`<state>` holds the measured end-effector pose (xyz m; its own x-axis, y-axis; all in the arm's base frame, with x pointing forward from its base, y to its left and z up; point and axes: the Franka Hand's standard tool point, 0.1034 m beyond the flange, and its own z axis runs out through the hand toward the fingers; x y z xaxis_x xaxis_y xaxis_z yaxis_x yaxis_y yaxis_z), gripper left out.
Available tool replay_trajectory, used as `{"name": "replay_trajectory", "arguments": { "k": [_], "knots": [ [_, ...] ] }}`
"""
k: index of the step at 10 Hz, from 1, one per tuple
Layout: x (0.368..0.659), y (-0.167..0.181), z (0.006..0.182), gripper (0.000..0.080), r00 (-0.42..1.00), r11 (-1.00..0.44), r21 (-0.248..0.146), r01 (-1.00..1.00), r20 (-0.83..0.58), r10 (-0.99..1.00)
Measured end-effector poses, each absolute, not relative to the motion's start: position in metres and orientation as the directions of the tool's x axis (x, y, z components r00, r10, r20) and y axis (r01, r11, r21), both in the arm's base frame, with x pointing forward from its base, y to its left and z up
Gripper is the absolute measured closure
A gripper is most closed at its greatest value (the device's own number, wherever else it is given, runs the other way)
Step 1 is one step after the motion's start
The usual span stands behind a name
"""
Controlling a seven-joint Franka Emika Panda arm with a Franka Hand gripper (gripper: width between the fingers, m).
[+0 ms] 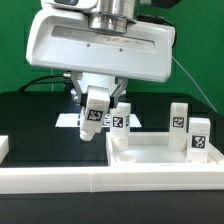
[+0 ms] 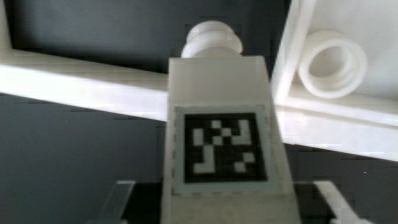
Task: Assemble square table
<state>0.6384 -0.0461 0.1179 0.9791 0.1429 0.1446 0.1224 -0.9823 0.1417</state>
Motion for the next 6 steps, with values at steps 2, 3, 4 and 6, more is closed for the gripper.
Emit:
{"name": "replay_trajectory", "arguments": {
  "k": [2,3,4,6],
  "knots": [
    [0.63,-0.05,0.111,0.0509,0.987,-0.997,0.07,-0.013,0.162,-0.001],
    [0.629,-0.039,0.108,0.0509,0.986,-0.997,0.056,-0.051,0.163,-0.041],
    [0.629,-0.027,0.108,0.0509,0.986,-0.997,0.045,-0.055,0.163,-0.047],
    [0.633,-0.002,0.108,0.0509,0.984,-0.995,0.025,-0.094,0.152,-0.089]
  ]
}}
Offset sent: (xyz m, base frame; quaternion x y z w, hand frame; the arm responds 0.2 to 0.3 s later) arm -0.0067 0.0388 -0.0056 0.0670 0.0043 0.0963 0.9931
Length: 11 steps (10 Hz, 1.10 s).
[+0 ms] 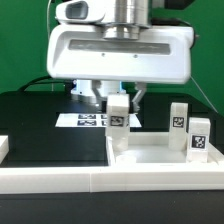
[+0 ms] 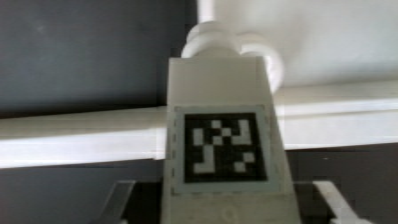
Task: Assemble square table
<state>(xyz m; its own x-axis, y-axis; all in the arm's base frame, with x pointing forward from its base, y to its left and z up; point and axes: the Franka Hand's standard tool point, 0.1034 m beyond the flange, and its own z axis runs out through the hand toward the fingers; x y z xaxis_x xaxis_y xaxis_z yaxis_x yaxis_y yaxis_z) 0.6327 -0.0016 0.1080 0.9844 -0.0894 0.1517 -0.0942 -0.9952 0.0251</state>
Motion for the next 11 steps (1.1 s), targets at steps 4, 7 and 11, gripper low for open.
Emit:
{"name": "replay_trajectory", "arguments": {
  "k": [4,7,11],
  "knots": [
    [0.641,-0.0034,0.1111,0.0509,0.976,-0.996,0.036,-0.081,0.203,-0.072],
    [0.6394,0.0045,0.1105,0.0509,0.902,-0.995,0.036,-0.091,0.427,-0.067],
    [0.6385,0.0023,0.1157,0.0509,0.879,-0.996,0.047,-0.08,0.475,-0.048]
  ]
}}
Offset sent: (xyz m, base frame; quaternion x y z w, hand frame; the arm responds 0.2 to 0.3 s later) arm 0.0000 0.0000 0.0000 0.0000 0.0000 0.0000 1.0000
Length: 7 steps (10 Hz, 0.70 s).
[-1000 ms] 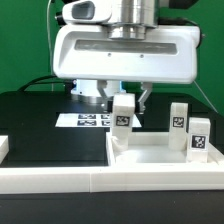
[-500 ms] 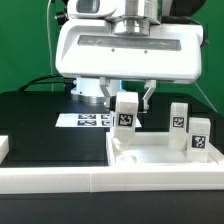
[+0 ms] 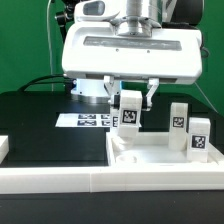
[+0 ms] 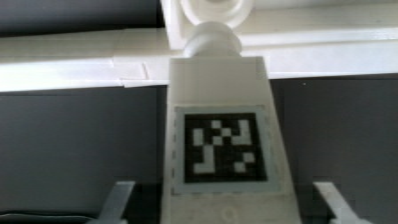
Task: Assemble square table
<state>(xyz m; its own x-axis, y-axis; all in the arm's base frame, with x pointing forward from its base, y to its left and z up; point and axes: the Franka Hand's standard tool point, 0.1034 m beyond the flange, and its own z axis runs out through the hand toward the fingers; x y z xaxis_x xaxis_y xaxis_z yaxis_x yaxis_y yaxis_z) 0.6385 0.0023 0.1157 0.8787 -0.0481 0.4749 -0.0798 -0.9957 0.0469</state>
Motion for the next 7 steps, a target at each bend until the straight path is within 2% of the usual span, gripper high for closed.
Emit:
{"name": "replay_trajectory", "arguments": {
  "k": [7],
  "knots": [
    [0.6334,0.0106,0.1115,0.0509,0.859,-0.996,0.052,-0.066,0.512,-0.03]
  ]
}}
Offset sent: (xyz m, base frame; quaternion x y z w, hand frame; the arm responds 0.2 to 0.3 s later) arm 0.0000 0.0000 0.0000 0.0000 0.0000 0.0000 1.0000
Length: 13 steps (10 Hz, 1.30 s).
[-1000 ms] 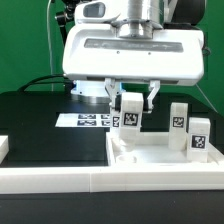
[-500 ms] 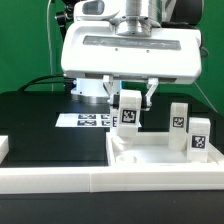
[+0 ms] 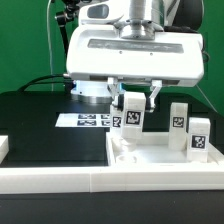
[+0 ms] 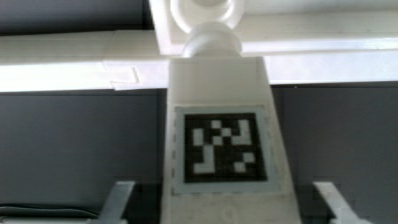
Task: Assemble square table
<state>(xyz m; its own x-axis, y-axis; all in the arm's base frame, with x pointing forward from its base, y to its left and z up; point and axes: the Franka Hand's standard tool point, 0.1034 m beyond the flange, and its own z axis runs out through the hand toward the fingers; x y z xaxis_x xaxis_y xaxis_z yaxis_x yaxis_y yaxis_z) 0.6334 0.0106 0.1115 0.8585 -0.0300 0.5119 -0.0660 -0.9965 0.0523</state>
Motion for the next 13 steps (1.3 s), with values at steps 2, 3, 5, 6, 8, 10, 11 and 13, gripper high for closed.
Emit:
{"name": "replay_trajectory", "arguments": {
  "k": [2,3,5,6,8,10,11,13],
  "knots": [
    [0.6344,0.0112,0.1082,0.0509,0.85,-0.996,0.058,-0.063,0.526,-0.023],
    [0.6345,0.011,0.1083,0.0509,0.85,-0.996,0.058,-0.064,0.527,-0.024],
    [0.6339,0.0109,0.1073,0.0509,0.848,-0.996,0.059,-0.063,0.529,-0.022],
    [0.6309,0.0103,0.1039,0.0509,0.85,-0.996,0.062,-0.063,0.527,-0.021],
    [0.63,0.0098,0.1034,0.0509,0.85,-0.996,0.063,-0.063,0.526,-0.021],
    [0.629,0.0089,0.1022,0.0509,0.852,-0.996,0.066,-0.06,0.524,-0.017],
    [0.6286,0.0088,0.1011,0.0509,0.853,-0.996,0.067,-0.06,0.522,-0.016],
    [0.6305,0.0083,0.1026,0.0509,0.851,-0.996,0.067,-0.06,0.525,-0.016]
  ]
}}
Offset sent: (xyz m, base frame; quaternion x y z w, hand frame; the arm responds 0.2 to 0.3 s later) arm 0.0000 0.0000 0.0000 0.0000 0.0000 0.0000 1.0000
